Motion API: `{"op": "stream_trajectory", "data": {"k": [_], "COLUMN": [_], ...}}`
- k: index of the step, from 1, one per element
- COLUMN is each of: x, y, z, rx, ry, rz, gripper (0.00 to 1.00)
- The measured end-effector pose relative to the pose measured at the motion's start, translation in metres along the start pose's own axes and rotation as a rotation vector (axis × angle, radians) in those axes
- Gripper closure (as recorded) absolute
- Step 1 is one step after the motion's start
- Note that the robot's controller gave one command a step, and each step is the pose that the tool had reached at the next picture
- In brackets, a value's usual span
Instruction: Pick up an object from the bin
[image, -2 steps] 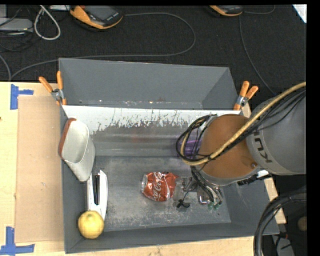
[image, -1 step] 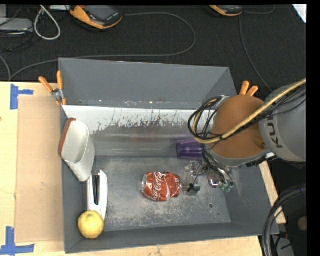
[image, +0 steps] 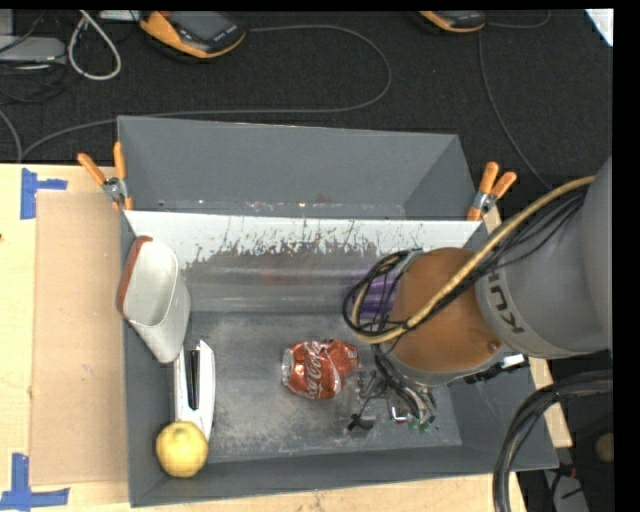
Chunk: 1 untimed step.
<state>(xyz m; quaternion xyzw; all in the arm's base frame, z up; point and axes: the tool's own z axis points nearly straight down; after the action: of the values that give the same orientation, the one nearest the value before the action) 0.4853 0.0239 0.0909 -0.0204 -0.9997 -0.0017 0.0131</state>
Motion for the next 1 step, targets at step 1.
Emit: {"op": "stream_trajectory", "data": {"k": [1], "x": [-0.0180], "y": [0.0021], "z": [0.0179], "rx": [0.003], "ry": [-0.024], "rz": [-0.052], "gripper": [1.00]}}
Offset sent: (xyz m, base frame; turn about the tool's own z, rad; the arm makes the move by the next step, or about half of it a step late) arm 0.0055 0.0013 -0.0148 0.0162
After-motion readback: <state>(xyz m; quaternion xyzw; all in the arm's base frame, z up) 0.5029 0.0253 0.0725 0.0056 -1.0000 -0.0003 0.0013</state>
